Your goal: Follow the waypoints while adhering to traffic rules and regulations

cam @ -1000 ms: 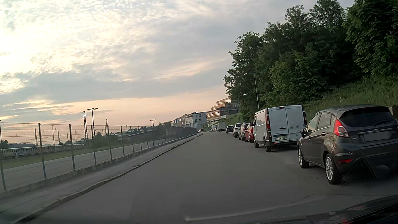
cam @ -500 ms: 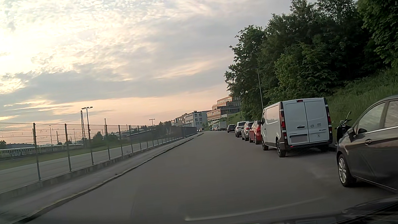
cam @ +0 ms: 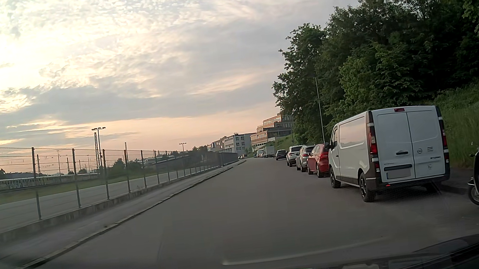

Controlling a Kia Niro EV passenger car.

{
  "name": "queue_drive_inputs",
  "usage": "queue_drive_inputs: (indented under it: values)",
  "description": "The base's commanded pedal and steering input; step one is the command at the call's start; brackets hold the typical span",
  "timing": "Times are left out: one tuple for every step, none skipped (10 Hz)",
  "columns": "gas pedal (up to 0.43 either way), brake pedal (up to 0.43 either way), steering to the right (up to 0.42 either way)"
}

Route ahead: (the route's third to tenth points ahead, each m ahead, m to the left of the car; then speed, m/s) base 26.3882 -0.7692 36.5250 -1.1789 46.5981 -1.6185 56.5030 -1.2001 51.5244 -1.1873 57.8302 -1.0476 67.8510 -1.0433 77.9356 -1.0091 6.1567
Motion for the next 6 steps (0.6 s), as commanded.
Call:
queue_drive_inputs:
  values:
    - [0.079, 0.000, -0.006]
    - [0.079, 0.000, -0.006]
    - [0.079, 0.000, -0.006]
    - [0.079, 0.000, -0.006]
    - [0.079, 0.000, -0.006]
    - [0.079, 0.000, -0.004]
